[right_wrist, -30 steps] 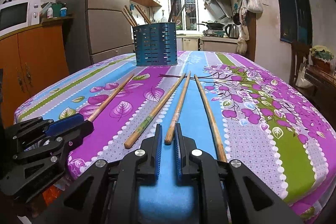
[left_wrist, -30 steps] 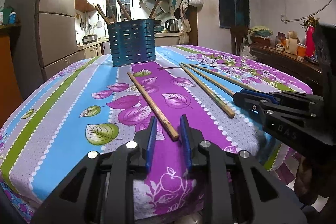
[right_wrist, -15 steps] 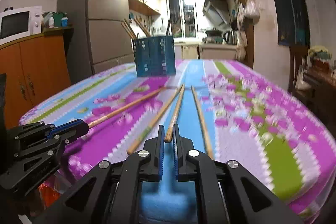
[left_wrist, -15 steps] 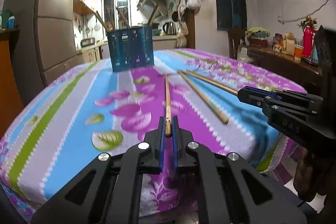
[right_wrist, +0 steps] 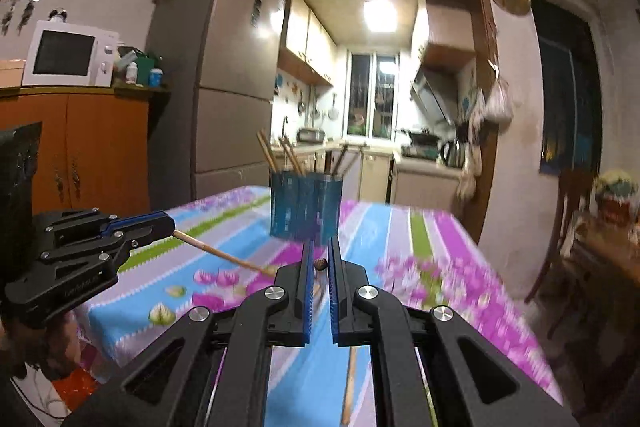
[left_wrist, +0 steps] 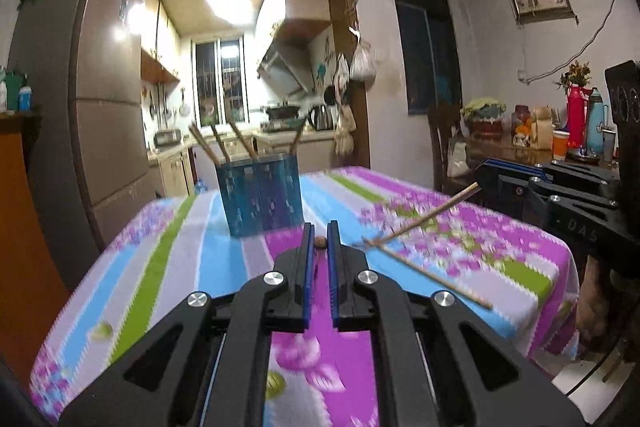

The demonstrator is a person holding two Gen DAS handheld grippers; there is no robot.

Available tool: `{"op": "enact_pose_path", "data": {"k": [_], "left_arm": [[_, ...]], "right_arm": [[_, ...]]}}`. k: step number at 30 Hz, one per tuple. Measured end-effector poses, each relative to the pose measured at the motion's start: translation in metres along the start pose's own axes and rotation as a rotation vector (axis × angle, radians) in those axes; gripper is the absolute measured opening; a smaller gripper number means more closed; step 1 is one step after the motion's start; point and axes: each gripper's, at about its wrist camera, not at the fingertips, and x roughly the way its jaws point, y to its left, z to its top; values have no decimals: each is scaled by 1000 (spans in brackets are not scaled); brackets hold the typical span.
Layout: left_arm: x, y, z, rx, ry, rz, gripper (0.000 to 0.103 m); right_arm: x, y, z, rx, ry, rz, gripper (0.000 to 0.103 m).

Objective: Organize utensils
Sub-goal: 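Carry both chopsticks over the blue holder and lower them inside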

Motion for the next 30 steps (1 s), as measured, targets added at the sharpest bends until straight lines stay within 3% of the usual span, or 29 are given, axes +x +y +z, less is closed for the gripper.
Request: {"op": "enact_pose_path", "data": {"k": [5,13,30], "left_arm": [[17,17,33,-20,-17,-38,5],[55,43,71,-57,34,-78,5],[68,55,130,-17,28,-85,5]], "right_arm": [[12,-13,37,-11,-35,42,8],[55,-37,79,14,22,120,8],[76,-53,148,15,-9,154,8]]}}
